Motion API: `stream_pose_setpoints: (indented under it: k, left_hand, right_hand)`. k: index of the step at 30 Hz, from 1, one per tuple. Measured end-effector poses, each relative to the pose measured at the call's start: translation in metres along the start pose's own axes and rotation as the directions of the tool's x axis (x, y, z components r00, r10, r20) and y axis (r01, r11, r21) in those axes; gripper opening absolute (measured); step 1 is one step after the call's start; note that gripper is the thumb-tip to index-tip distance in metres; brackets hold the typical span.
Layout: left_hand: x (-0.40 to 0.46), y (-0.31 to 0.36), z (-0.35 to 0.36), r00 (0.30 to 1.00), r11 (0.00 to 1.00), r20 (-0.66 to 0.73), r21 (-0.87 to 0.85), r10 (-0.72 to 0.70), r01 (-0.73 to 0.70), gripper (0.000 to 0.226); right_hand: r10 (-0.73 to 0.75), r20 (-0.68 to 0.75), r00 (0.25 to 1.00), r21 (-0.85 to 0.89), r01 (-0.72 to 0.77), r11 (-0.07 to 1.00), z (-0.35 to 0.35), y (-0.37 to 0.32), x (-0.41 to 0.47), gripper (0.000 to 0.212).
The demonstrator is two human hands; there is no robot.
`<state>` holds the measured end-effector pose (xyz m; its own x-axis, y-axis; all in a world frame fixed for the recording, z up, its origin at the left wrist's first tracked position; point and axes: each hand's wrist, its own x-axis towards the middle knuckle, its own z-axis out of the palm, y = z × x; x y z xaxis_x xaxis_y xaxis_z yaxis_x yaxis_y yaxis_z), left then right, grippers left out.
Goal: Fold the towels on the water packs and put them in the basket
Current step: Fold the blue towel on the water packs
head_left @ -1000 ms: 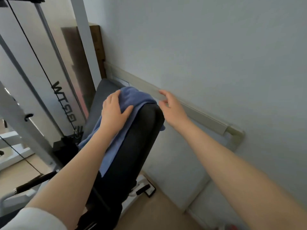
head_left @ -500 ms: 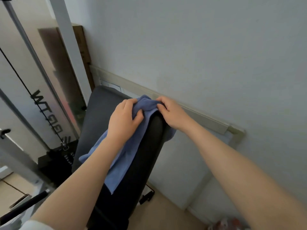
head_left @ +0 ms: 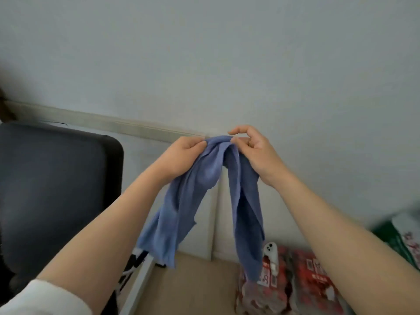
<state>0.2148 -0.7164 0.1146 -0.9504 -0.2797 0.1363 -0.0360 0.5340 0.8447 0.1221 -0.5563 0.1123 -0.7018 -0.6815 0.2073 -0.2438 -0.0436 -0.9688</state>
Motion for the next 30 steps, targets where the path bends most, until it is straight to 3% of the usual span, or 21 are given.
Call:
stream_pose_setpoints:
  k: [3,5,7,9,12,16,19,22,26,30]
  left_hand:
    - [-0.007,0.023,0.058,0.979,0.976,0.198,-0.204,-0.039,0.081,0.031]
    - [-0.015,0.035,0.098,0.931,0.957,0.365,-0.259,-0.027,0.129,0.031]
    - [-0.025,0.045,0.137,0.841,0.946,0.539,-0.244,-0.052,0.214,0.041]
    - [-0.036,0.055,0.174,0.776,0.930,0.627,-0.242,-0.066,0.275,0.044]
    - [-0.051,0.074,0.221,0.790,0.892,0.613,-0.339,-0.032,0.299,0.035]
    - [-0.065,0.097,0.268,0.806,0.866,0.591,-0.404,0.000,0.296,0.050]
    - [-0.076,0.121,0.296,0.724,0.882,0.682,-0.400,0.105,0.249,0.049]
    - [-0.086,0.139,0.318,0.634,0.896,0.756,-0.382,0.162,0.227,0.056]
    - [-0.096,0.154,0.337,0.532,0.922,0.825,-0.336,0.190,0.193,0.036]
    - [-0.101,0.164,0.346,0.538,0.922,0.823,-0.333,0.184,0.195,0.033]
  right_hand:
    - [0.071,0.077,0.995,-0.079,-0.065,0.995,-0.061,0.004,-0.060,0.032]
    - [0.121,0.065,0.990,-0.264,-0.100,0.959,-0.097,0.011,-0.098,0.042]
    - [0.085,-0.049,0.995,-0.455,-0.098,0.885,-0.129,0.023,-0.131,0.035]
    - [0.010,-0.200,0.980,-0.567,-0.124,0.814,-0.153,0.033,-0.161,0.022]
    - [-0.024,-0.414,0.910,-0.635,-0.270,0.724,-0.180,0.048,-0.202,0.023]
    - [0.000,-0.386,0.923,-0.587,-0.245,0.772,-0.201,0.045,-0.256,0.021]
    - [-0.055,-0.315,0.947,-0.592,-0.152,0.791,-0.211,0.037,-0.286,0.015]
    - [-0.006,-0.308,0.951,-0.558,-0.176,0.811,-0.228,0.037,-0.312,0.022]
    - [0.014,-0.244,0.970,-0.651,-0.174,0.739,-0.242,0.046,-0.335,0.034]
    - [-0.063,-0.366,0.928,-0.687,-0.225,0.691,-0.242,0.046,-0.342,0.030]
